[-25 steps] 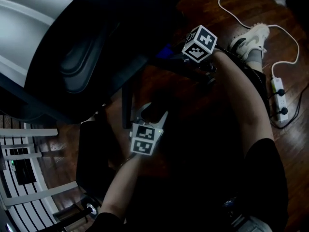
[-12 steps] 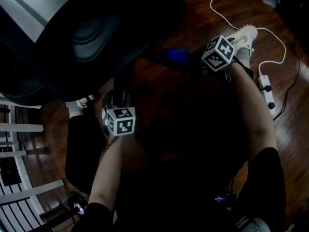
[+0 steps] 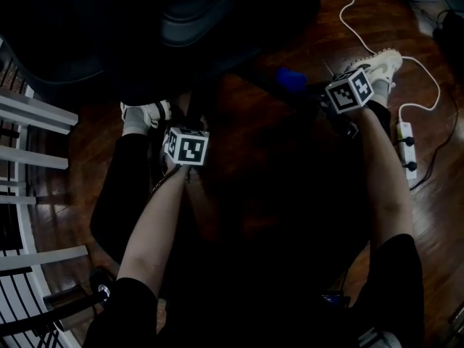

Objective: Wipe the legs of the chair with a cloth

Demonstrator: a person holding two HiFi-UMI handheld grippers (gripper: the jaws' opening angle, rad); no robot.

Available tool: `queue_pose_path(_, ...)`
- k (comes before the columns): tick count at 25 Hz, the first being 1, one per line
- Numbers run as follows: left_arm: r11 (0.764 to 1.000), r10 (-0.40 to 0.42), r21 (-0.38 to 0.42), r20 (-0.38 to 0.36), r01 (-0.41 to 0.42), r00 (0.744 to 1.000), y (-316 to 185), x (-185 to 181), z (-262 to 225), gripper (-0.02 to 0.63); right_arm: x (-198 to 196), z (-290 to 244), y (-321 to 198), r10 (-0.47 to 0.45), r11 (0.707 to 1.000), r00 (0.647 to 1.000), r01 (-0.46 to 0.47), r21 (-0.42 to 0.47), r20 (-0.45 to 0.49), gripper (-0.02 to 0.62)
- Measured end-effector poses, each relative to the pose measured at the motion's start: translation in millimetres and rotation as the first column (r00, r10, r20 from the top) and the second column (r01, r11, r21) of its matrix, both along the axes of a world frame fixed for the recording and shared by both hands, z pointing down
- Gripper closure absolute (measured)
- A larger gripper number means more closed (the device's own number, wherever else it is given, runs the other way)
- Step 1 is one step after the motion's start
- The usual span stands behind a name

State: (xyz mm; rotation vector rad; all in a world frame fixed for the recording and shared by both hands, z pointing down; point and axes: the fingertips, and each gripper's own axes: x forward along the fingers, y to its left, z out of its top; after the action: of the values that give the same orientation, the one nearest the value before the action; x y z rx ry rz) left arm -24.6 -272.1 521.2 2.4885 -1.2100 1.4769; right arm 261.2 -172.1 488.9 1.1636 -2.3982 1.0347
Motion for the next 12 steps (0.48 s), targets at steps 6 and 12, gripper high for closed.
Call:
queue_pose_path(6,1.000,-0.004,-0.025,-0.036,0.003,0.999,-16,-10,4,0.431,-43,-5,37,-0.073,0.997,0.997,0.073,0.006,-0.028,0.523)
queue_pose_path(12,0.988,0.131,-0.071,-0.041,-0.134,0.990,-28,-20,22,0.433,-79,2,67,-0.081,0.997,0.997,0.081,0.004,-0.020,0.522)
